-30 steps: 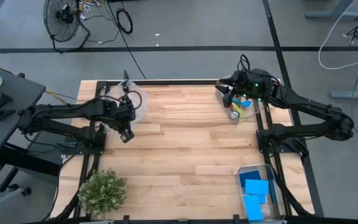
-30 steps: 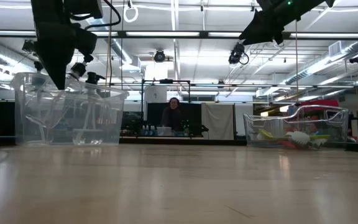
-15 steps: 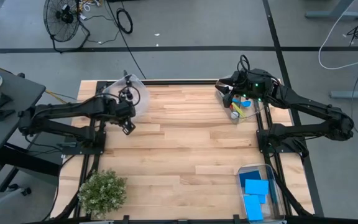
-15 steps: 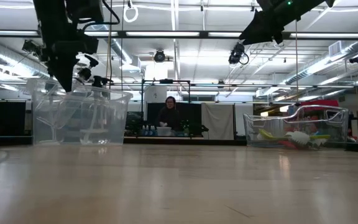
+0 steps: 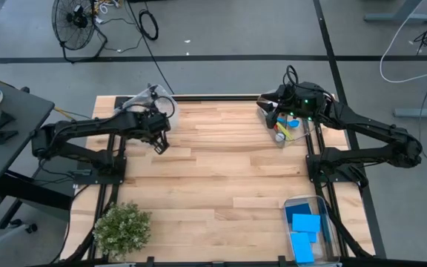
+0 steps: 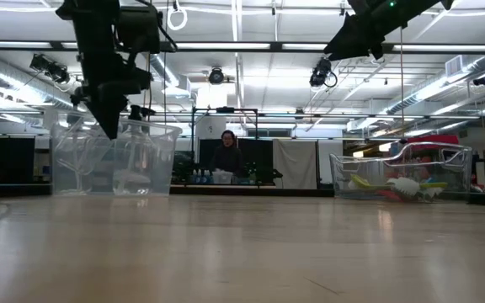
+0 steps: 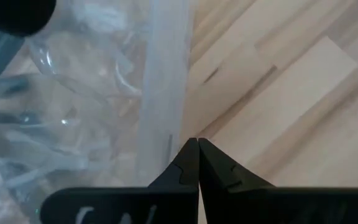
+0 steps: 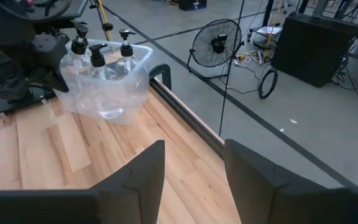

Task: Pick & Place Kitchen Sink Supplies
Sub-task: Return to Home Position

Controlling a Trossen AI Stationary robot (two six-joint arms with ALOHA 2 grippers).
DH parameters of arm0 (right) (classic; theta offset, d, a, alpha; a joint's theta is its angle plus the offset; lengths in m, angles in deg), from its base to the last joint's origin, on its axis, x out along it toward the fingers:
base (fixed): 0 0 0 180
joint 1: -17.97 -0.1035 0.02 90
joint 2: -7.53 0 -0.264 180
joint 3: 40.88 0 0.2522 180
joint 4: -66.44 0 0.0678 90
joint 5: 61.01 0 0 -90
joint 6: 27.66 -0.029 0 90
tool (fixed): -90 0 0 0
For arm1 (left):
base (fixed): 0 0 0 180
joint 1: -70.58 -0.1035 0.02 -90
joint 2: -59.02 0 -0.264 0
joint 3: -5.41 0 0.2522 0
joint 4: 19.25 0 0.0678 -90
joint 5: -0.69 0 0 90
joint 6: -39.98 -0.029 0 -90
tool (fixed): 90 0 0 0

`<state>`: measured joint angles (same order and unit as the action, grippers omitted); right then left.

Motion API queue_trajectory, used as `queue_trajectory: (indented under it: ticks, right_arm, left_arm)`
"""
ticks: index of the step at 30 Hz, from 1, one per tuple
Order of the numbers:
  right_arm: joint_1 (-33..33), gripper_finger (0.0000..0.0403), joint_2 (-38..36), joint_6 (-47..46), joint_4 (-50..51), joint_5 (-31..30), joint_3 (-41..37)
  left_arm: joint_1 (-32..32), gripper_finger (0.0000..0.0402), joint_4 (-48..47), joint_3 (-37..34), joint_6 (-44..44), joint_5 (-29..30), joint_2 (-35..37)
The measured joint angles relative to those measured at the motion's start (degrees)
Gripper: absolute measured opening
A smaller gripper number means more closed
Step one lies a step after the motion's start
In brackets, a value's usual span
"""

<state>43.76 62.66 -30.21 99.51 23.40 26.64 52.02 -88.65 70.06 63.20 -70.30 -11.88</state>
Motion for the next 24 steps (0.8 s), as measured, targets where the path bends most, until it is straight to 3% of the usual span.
queue_trajectory:
  ticks: [15,24]
  right_arm:
    - [0.0,0.0166,0.0,0.0,0.0,0.0,0.0]
    - [0.0,0.0166,0.0,0.1,0.1,0.0,0.0]
  left_arm:
    - [-6.0,0.0,1.5,0.0,-1.4,4.8,-1.9]
    - [-7.5,0.0,2.4,0.0,-3.2,1.2,-1.8]
